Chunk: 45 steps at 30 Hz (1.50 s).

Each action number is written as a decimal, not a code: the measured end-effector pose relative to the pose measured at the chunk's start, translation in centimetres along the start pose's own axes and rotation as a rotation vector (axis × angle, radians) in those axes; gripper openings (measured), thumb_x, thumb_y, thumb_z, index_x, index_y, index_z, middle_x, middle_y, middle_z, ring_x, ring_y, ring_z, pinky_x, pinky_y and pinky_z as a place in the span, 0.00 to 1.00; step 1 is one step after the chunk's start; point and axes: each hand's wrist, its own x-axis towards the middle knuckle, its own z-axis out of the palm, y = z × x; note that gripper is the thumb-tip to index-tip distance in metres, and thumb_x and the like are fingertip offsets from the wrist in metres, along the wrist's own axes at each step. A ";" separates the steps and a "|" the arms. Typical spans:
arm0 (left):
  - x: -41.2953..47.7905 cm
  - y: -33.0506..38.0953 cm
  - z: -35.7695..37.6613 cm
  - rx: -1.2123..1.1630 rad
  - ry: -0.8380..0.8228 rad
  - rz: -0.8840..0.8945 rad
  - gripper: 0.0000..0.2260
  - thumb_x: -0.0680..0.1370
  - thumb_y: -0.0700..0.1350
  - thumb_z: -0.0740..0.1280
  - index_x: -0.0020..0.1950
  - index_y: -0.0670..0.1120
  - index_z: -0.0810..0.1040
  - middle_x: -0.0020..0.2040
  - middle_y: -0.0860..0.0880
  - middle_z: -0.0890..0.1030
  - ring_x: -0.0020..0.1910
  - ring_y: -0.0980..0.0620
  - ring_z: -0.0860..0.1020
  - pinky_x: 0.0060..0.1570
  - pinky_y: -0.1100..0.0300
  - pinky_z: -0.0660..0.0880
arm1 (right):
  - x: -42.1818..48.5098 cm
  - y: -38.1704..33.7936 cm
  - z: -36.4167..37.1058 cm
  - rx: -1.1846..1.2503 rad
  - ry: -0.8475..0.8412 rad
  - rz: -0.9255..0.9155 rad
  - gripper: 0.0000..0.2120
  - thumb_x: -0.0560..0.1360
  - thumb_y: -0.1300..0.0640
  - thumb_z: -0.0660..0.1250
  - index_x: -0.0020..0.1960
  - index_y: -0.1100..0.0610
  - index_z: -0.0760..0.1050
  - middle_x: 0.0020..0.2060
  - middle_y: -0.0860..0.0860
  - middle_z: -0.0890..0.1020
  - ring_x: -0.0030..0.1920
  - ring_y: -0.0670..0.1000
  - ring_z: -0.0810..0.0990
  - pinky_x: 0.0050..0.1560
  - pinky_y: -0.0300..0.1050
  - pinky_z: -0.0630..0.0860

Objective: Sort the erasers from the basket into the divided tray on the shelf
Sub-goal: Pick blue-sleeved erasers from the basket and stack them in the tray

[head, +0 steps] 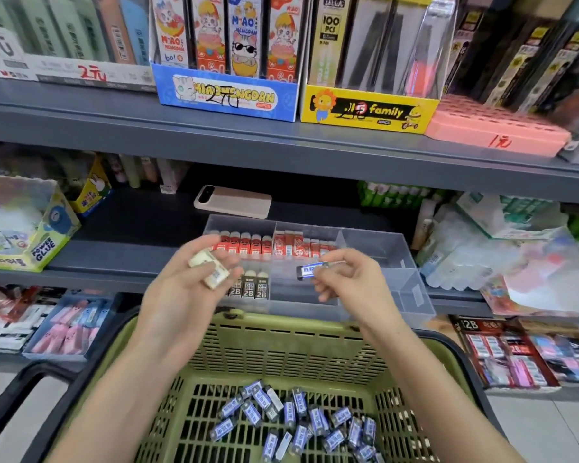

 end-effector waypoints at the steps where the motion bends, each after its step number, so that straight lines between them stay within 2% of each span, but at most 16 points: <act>1: 0.1 0.2 -0.6 -0.020 0.004 0.011 0.15 0.78 0.29 0.55 0.56 0.40 0.77 0.47 0.40 0.81 0.52 0.42 0.82 0.50 0.50 0.79 | 0.5 0.1 0.2 -0.063 -0.035 0.018 0.06 0.72 0.67 0.68 0.48 0.63 0.74 0.31 0.58 0.80 0.27 0.51 0.75 0.31 0.41 0.75; 4: 0.2 0.6 -1.6 -0.015 -0.033 0.033 0.11 0.77 0.32 0.60 0.59 0.38 0.73 0.52 0.36 0.82 0.53 0.39 0.81 0.47 0.52 0.81 | 1.7 0.4 0.8 -0.230 -0.110 0.039 0.07 0.69 0.63 0.74 0.44 0.63 0.77 0.31 0.55 0.79 0.28 0.49 0.74 0.28 0.38 0.71; 7: 0.4 0.4 -2.3 0.054 -0.113 0.040 0.17 0.73 0.37 0.64 0.61 0.37 0.70 0.55 0.37 0.82 0.55 0.41 0.81 0.46 0.56 0.80 | 2.5 0.0 1.1 -0.435 -0.148 0.000 0.07 0.65 0.57 0.77 0.34 0.54 0.79 0.30 0.51 0.81 0.32 0.47 0.75 0.30 0.38 0.69; 11: 0.3 0.0 -3.0 0.184 -0.174 0.035 0.16 0.74 0.42 0.66 0.60 0.38 0.74 0.55 0.41 0.82 0.55 0.43 0.81 0.47 0.58 0.80 | 3.7 -0.4 1.9 -0.468 -0.303 0.171 0.07 0.65 0.66 0.75 0.32 0.58 0.80 0.28 0.53 0.80 0.29 0.49 0.75 0.30 0.39 0.73; 14: 0.2 -0.2 -3.7 0.223 -0.162 0.027 0.15 0.73 0.43 0.66 0.57 0.40 0.76 0.54 0.41 0.83 0.54 0.43 0.81 0.48 0.58 0.80 | 4.4 -0.1 2.7 -0.558 -0.389 0.289 0.00 0.67 0.66 0.73 0.38 0.63 0.82 0.33 0.52 0.83 0.36 0.50 0.79 0.37 0.40 0.74; 16: 0.2 -0.2 -3.9 0.240 -0.160 0.018 0.16 0.72 0.45 0.67 0.57 0.40 0.77 0.54 0.41 0.83 0.54 0.45 0.81 0.49 0.59 0.79 | 4.5 0.0 2.9 -0.671 -0.443 0.284 0.01 0.68 0.63 0.73 0.38 0.59 0.82 0.38 0.51 0.84 0.43 0.50 0.81 0.40 0.38 0.76; 18: 0.2 -0.1 -4.0 0.243 -0.152 0.015 0.16 0.70 0.46 0.68 0.55 0.41 0.80 0.52 0.42 0.84 0.53 0.47 0.82 0.48 0.61 0.79 | 4.8 0.2 3.0 -0.750 -0.466 0.250 0.01 0.68 0.62 0.72 0.40 0.61 0.83 0.45 0.57 0.84 0.50 0.55 0.82 0.48 0.49 0.80; 20: 0.1 0.0 -3.9 0.241 -0.143 0.011 0.15 0.67 0.49 0.72 0.52 0.44 0.83 0.51 0.44 0.84 0.50 0.50 0.82 0.47 0.61 0.79 | 5.0 0.3 3.1 -0.818 -0.491 0.225 0.09 0.70 0.59 0.72 0.43 0.66 0.82 0.48 0.61 0.83 0.51 0.59 0.81 0.57 0.56 0.77; 24: -0.1 0.1 -3.6 0.276 -0.145 0.018 0.26 0.57 0.58 0.80 0.50 0.47 0.84 0.47 0.47 0.84 0.44 0.54 0.81 0.42 0.64 0.78 | 4.3 -0.1 2.9 -0.904 -0.543 0.166 0.20 0.77 0.50 0.64 0.28 0.54 0.69 0.25 0.53 0.71 0.32 0.54 0.74 0.45 0.48 0.73; 26: -0.2 0.0 -3.5 0.278 -0.147 0.023 0.20 0.60 0.54 0.79 0.48 0.49 0.85 0.45 0.48 0.84 0.42 0.54 0.80 0.39 0.64 0.77 | 3.4 -0.8 2.9 -0.828 -0.462 0.009 0.22 0.79 0.50 0.61 0.27 0.55 0.69 0.24 0.53 0.72 0.36 0.55 0.80 0.45 0.49 0.75; 28: -0.4 -0.1 -3.2 0.288 -0.146 0.032 0.14 0.62 0.50 0.75 0.47 0.50 0.84 0.44 0.47 0.84 0.40 0.52 0.81 0.39 0.63 0.78 | 1.9 -1.9 3.2 -0.644 -0.387 -0.132 0.18 0.78 0.48 0.61 0.32 0.55 0.76 0.29 0.51 0.79 0.37 0.49 0.80 0.42 0.45 0.77; 31: -0.6 -0.4 -2.7 0.298 -0.158 0.063 0.14 0.63 0.47 0.74 0.47 0.46 0.82 0.43 0.43 0.84 0.39 0.49 0.82 0.38 0.61 0.79 | -0.7 -3.5 4.3 -0.325 -0.465 -0.168 0.05 0.73 0.50 0.68 0.42 0.50 0.81 0.36 0.45 0.83 0.35 0.37 0.78 0.35 0.30 0.73; 34: -0.9 -0.4 -2.1 0.322 -0.161 0.108 0.14 0.63 0.47 0.75 0.47 0.44 0.81 0.41 0.43 0.83 0.37 0.49 0.82 0.37 0.61 0.79 | -2.0 -3.9 5.1 -0.237 -0.484 -0.141 0.05 0.72 0.56 0.71 0.46 0.57 0.80 0.38 0.51 0.82 0.30 0.38 0.76 0.34 0.32 0.74; 37: -1.0 -0.1 -2.0 0.416 -0.143 0.189 0.10 0.64 0.48 0.75 0.44 0.49 0.83 0.39 0.47 0.83 0.37 0.53 0.81 0.37 0.65 0.77 | -1.7 -4.0 4.7 -0.121 -0.420 -0.086 0.02 0.75 0.61 0.67 0.46 0.59 0.78 0.41 0.56 0.82 0.33 0.44 0.79 0.36 0.37 0.77; 41: -1.0 -0.4 -2.0 0.719 -0.108 0.356 0.05 0.71 0.45 0.72 0.44 0.56 0.81 0.43 0.55 0.82 0.43 0.60 0.79 0.44 0.70 0.74 | 0.4 -3.5 1.0 0.066 -0.129 -0.048 0.03 0.75 0.65 0.65 0.45 0.59 0.71 0.40 0.58 0.82 0.35 0.50 0.83 0.34 0.40 0.79; 45: -0.7 -1.2 -1.0 1.086 -0.151 0.510 0.06 0.73 0.46 0.68 0.46 0.59 0.77 0.45 0.63 0.80 0.50 0.63 0.76 0.49 0.71 0.70 | 3.6 -1.6 -4.8 -0.450 0.256 -0.150 0.10 0.71 0.57 0.71 0.50 0.61 0.79 0.39 0.54 0.82 0.36 0.50 0.79 0.37 0.45 0.74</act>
